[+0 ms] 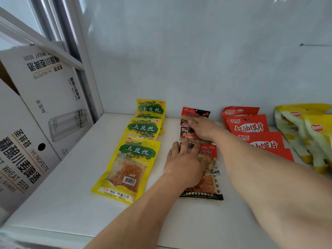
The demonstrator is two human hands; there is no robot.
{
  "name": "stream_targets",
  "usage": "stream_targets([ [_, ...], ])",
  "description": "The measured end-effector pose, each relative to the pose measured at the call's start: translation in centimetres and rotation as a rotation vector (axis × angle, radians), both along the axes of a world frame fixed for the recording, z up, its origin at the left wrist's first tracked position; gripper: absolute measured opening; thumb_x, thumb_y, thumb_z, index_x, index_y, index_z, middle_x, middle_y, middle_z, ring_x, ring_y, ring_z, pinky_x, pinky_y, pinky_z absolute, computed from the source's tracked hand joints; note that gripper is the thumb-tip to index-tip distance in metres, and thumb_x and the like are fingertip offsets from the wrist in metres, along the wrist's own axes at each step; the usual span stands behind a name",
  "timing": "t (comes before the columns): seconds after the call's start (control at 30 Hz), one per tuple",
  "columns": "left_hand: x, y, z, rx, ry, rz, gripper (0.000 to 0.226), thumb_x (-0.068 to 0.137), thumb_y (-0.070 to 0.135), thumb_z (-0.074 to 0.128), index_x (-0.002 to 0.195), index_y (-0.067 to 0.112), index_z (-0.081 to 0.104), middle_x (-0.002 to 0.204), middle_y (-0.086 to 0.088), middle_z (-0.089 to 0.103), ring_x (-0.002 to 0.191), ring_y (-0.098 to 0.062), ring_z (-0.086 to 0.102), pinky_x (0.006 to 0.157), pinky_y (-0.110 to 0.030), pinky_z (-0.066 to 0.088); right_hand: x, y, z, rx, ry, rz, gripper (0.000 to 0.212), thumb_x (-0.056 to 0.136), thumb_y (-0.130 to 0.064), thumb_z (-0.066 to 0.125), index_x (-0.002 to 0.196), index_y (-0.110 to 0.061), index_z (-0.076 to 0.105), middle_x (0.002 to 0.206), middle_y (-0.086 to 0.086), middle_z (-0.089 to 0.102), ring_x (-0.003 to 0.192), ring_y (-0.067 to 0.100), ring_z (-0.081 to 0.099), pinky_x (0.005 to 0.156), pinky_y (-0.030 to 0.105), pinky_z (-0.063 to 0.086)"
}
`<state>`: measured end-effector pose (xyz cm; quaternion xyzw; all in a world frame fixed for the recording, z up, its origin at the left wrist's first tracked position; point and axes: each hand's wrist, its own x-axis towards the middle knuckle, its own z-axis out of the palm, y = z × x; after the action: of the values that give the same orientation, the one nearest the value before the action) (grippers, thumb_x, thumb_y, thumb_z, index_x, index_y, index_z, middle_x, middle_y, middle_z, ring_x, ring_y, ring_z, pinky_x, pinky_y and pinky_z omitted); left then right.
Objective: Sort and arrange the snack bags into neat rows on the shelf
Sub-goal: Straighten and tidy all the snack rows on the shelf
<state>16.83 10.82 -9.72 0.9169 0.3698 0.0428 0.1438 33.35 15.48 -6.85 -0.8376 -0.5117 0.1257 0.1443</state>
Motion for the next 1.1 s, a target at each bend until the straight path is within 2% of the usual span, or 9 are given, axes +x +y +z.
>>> stream_targets([
  [0.23, 0.0, 0.1, 0.7, 0.023, -0.015, 0.031, 0.065, 0.101, 0.06, 0.03, 0.158, 0.031, 0.016, 0.167, -0.007, 0.005, 0.151, -0.037, 0.004, 0.121, -0.049, 0.011, -1.4, -3.1, 3.5, 0.152, 0.062, 0.052, 0.046, 0.107, -0.04, 0.028, 0.117, -0.011, 0.063, 0.117, 0.01, 0.067, 0.112, 0.029, 0.061, 0.097, 0.042, 0.047],
  [0.43, 0.3, -0.1, 0.9, 0.148, -0.088, 0.07, 0.066, 0.098, 0.061, 0.038, 0.153, 0.026, 0.03, 0.165, -0.008, 0.017, 0.148, -0.036, 0.016, 0.119, -0.051, 0.019, -1.2, -8.0, 5.5, 0.232, 0.028, 0.067, 0.045, 0.105, -0.042, 0.039, 0.137, -0.015, 0.055, 0.141, 0.007, 0.057, 0.127, 0.025, 0.053, 0.095, 0.031, 0.04],
  [0.57, 0.1, -0.6, 1.8, 0.195, -0.13, 0.097, 0.066, 0.096, 0.059, 0.04, 0.151, 0.022, 0.034, 0.163, -0.008, 0.021, 0.148, -0.034, 0.018, 0.118, -0.05, 0.021, 0.0, -12.1, 5.8, 0.288, 0.004, -0.005, 0.051, 0.102, -0.046, 0.046, 0.143, -0.017, 0.05, 0.149, 0.004, 0.049, 0.135, 0.022, 0.046, 0.105, 0.032, 0.036],
  [0.67, 0.8, -2.6, 2.8, 0.217, -0.325, 0.091, 0.064, 0.097, 0.049, 0.047, 0.151, 0.016, 0.037, 0.162, -0.01, 0.023, 0.148, -0.033, 0.018, 0.119, -0.046, 0.02, 0.8, -15.5, 5.6, 0.372, 0.0, -0.09, 0.049, 0.101, -0.044, 0.049, 0.144, -0.019, 0.049, 0.149, 0.002, 0.049, 0.134, 0.019, 0.048, 0.1, 0.026, 0.036],
  [0.8, 2.7, -7.6, 4.3, -0.102, -0.614, -0.054, 0.063, 0.102, 0.04, 0.049, 0.154, 0.01, 0.029, 0.163, -0.009, 0.02, 0.151, -0.025, 0.014, 0.121, -0.036, 0.014, 1.6, -19.7, 4.6, 0.443, -0.005, -0.258, 0.054, 0.099, -0.047, 0.051, 0.145, -0.019, 0.047, 0.147, 0.001, 0.05, 0.133, 0.02, 0.049, 0.103, 0.029, 0.037],
  [0.9, 4.7, -10.1, 3.6, -0.4, -0.691, -0.044, 0.054, 0.1, 0.038, 0.052, 0.147, 0.016, 0.038, 0.149, -0.005, 0.04, 0.139, -0.025, 0.038, 0.114, -0.038, 0.032, 1.9, -22.2, 3.0, 0.512, 0.072, -0.318, 0.048, 0.096, -0.044, 0.056, 0.135, -0.017, 0.055, 0.128, -0.009, 0.059, 0.12, 0.011, 0.056, 0.095, 0.025, 0.041],
  [1.0, 6.7, -11.1, 2.2, -0.494, -0.676, 0.053, 0.056, 0.092, 0.044, 0.058, 0.14, 0.017, 0.044, 0.135, -0.004, 0.052, 0.127, -0.027, 0.05, 0.107, -0.048, 0.043, 2.6, -24.1, 1.8, 0.52, 0.166, -0.338, 0.038, 0.099, -0.036, 0.057, 0.131, -0.017, 0.054, 0.117, -0.014, 0.051, 0.113, 0.005, 0.05, 0.082, 0.014, 0.034],
  [1.07, 7.7, -11.2, 1.8, -0.54, -0.659, 0.11, 0.06, 0.092, 0.042, 0.06, 0.141, 0.013, 0.041, 0.136, -0.007, 0.05, 0.127, -0.028, 0.049, 0.108, -0.049, 0.042, 2.9, -24.4, 1.3, 0.467, 0.239, -0.371, 0.057, 0.098, -0.046, 0.054, 0.145, -0.015, 0.043, 0.124, -0.01, 0.047, 0.121, 0.011, 0.047, 0.091, 0.017, 0.032],
  [1.1, 8.1, -11.2, 1.7, -0.549, -0.663, 0.133, 0.062, 0.091, 0.041, 0.061, 0.141, 0.012, 0.04, 0.136, -0.008, 0.05, 0.128, -0.029, 0.049, 0.108, -0.049, 0.042, 3.3, -24.3, 0.9, 0.426, 0.268, -0.39, 0.069, 0.094, -0.059, 0.051, 0.147, -0.017, 0.039, 0.135, -0.007, 0.049, 0.128, 0.017, 0.047, 0.1, 0.025, 0.035],
])
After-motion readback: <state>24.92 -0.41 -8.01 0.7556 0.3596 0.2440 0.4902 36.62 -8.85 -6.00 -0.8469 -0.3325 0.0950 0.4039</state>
